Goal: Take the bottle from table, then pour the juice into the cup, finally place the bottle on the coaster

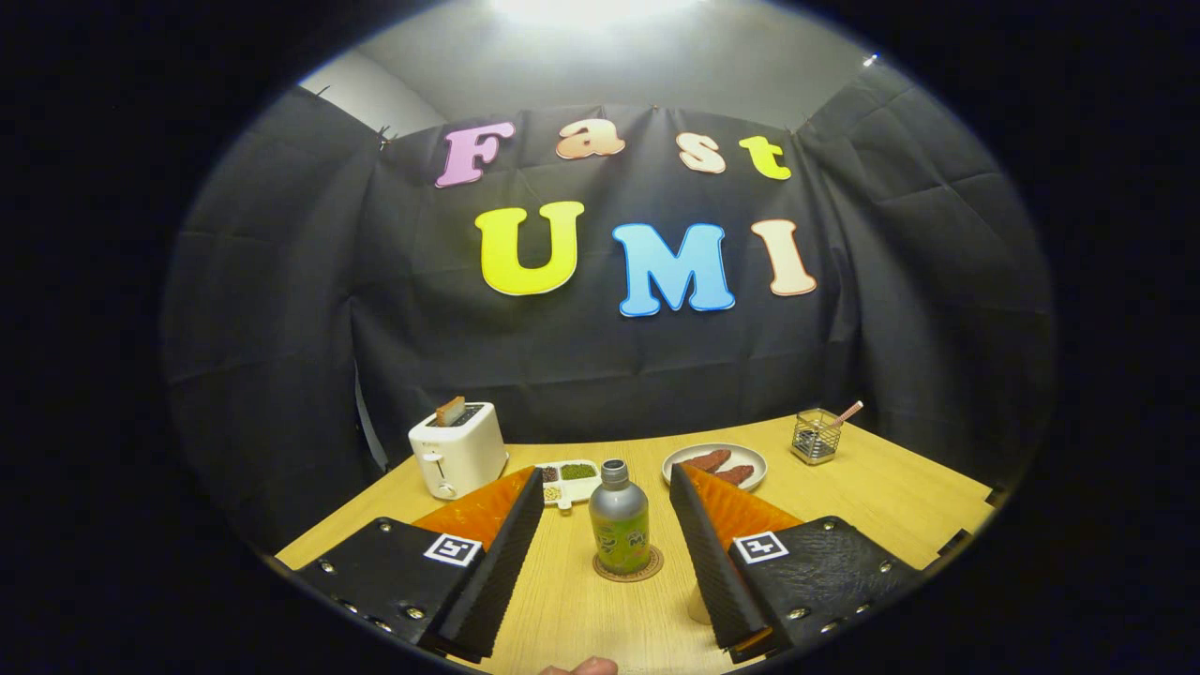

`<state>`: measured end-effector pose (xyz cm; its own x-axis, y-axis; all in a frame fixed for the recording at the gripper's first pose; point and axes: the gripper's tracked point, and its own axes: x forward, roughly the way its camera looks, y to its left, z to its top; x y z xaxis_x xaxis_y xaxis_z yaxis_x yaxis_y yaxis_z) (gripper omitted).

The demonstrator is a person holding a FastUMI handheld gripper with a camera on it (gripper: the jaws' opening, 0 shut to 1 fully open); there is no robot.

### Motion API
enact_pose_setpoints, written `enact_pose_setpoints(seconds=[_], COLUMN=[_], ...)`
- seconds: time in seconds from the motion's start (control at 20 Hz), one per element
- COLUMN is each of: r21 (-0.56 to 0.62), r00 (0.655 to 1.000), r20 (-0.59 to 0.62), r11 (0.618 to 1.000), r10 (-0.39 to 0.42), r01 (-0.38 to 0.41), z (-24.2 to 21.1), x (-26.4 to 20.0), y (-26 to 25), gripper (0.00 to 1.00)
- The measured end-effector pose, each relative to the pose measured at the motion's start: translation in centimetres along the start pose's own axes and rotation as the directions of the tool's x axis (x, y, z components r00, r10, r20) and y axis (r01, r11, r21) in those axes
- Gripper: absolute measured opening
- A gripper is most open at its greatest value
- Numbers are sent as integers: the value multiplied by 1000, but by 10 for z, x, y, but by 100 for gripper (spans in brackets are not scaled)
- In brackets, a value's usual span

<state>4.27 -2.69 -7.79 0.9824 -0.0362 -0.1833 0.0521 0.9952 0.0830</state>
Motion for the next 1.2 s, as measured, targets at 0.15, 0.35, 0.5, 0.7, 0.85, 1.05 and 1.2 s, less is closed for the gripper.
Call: enact_pose_setpoints(seconds=[0.15, 0.35, 0.5, 0.7, 0.85, 1.05, 1.2], r21=[-36, -44, -62, -59, -40, -45, -39], r00=[999, 998, 997, 995, 994, 994, 994], r20=[19, 52, 67, 92, 109, 105, 108], r11=[999, 998, 997, 998, 999, 999, 999], r10=[26, 42, 47, 35, 25, 18, 15], r01=[-25, -39, -43, -29, -21, -13, -10], z=[11, 26, 34, 46, 52, 52, 53], x=[-17, -32, -37, -43, -44, -46, -45], y=[7, 14, 18, 14, 12, 10, 10], gripper=[83, 83, 83, 83, 83, 83, 83])
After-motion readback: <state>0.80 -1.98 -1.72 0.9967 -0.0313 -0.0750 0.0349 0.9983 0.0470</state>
